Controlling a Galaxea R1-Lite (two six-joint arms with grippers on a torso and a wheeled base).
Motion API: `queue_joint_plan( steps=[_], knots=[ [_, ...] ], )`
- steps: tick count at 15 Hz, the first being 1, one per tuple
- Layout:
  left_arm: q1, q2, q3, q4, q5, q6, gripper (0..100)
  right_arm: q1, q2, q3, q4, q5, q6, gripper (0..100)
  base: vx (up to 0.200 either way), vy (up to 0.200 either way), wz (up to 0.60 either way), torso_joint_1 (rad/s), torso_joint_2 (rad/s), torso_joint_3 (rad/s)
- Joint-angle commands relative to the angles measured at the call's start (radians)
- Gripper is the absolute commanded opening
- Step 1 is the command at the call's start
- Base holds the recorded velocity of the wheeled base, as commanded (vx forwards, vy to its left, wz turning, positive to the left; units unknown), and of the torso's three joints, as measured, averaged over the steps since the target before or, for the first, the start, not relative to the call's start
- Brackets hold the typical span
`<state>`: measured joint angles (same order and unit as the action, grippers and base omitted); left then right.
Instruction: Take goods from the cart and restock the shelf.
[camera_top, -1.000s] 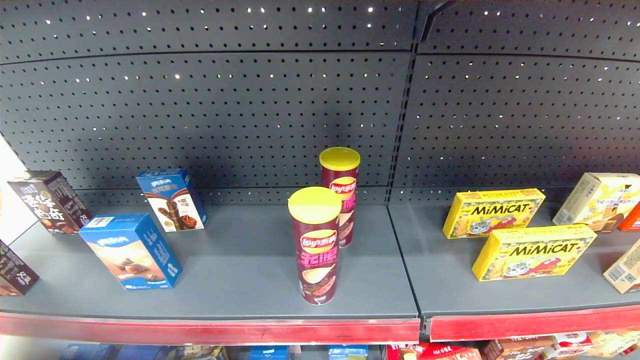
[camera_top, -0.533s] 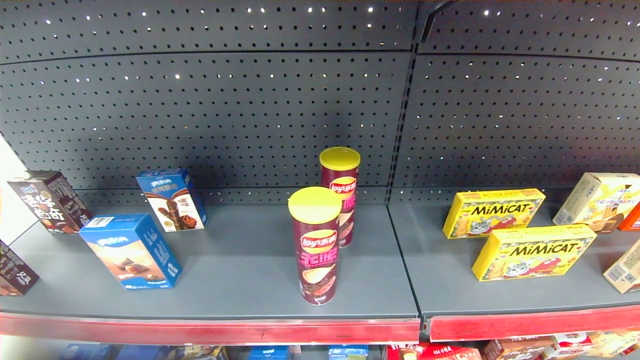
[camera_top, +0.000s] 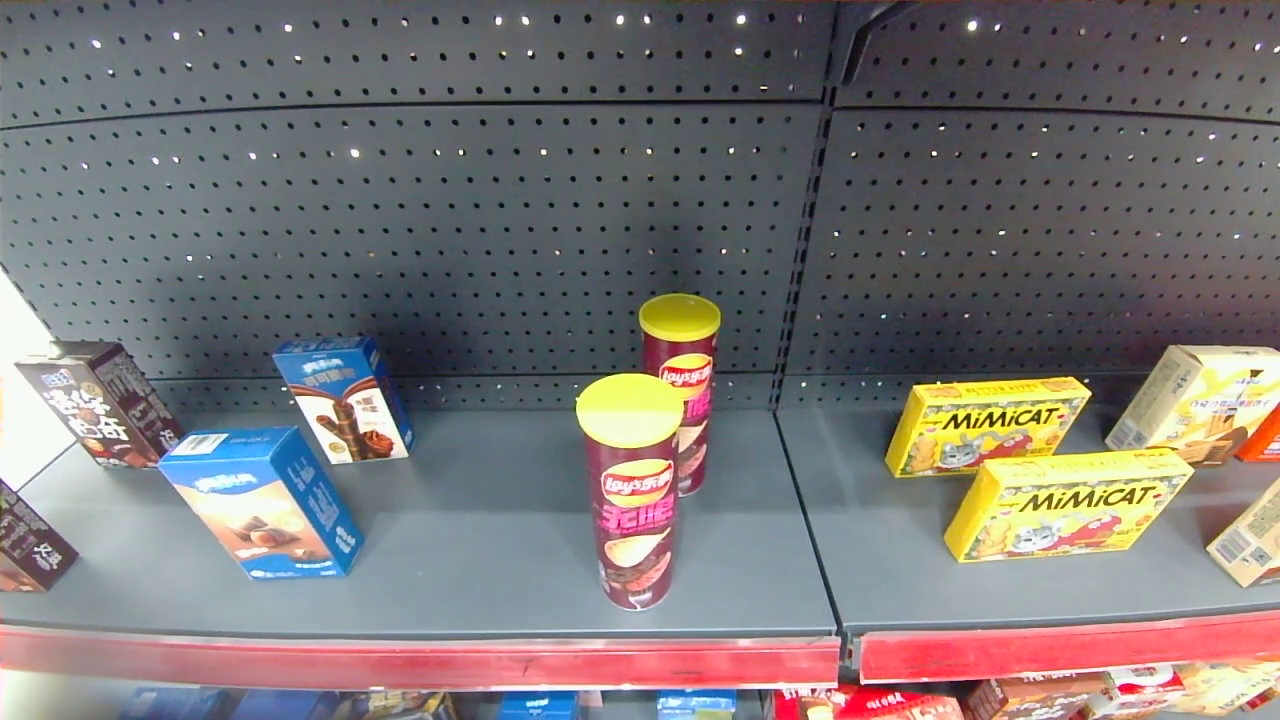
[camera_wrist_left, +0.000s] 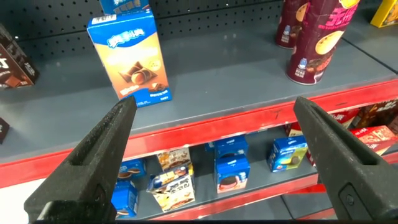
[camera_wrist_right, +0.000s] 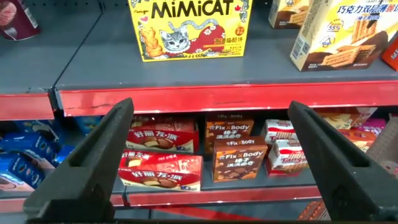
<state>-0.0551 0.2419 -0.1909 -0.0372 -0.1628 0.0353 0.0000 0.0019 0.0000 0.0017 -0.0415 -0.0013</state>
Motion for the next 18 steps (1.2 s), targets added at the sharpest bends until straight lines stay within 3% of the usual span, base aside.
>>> queue_joint_plan(
  steps=[1,2,4,7,10,12,13,18],
  knots=[
    [0.0,0.028,-0.019,-0.001,-0.001,0.0,100,0.0,0.0,0.0,0.0,0.0,0.0,100,0.0,0.0,0.0,0.0,0.0,0.0],
    [-0.006,0.066,-0.042,-0.003,-0.006,0.001,100,0.0,0.0,0.0,0.0,0.0,0.0,100,0.0,0.0,0.0,0.0,0.0,0.0],
    [-0.055,0.171,-0.101,-0.009,-0.075,0.0,100,0.0,0.0,0.0,0.0,0.0,0.0,100,0.0,0.0,0.0,0.0,0.0,0.0],
    [-0.106,0.485,-0.26,-0.043,-0.147,0.015,100,0.0,0.0,0.0,0.0,0.0,0.0,100,0.0,0.0,0.0,0.0,0.0,0.0],
    [-0.17,0.754,-0.358,-0.167,-0.149,0.08,100,0.0,0.0,0.0,0.0,0.0,0.0,100,0.0,0.0,0.0,0.0,0.0,0.0],
    [-0.235,0.953,-0.381,-0.329,-0.147,0.101,100,0.0,0.0,0.0,0.0,0.0,0.0,100,0.0,0.0,0.0,0.0,0.0,0.0],
    [-0.241,1.021,-0.374,-0.409,-0.147,0.1,100,0.0,0.0,0.0,0.0,0.0,0.0,100,0.0,0.0,0.0,0.0,0.0,0.0],
    [-0.284,1.133,-0.338,-0.441,-0.15,0.103,100,0.0,0.0,0.0,0.0,0.0,0.0,100,0.0,0.0,0.0,0.0,0.0,0.0]
  ],
)
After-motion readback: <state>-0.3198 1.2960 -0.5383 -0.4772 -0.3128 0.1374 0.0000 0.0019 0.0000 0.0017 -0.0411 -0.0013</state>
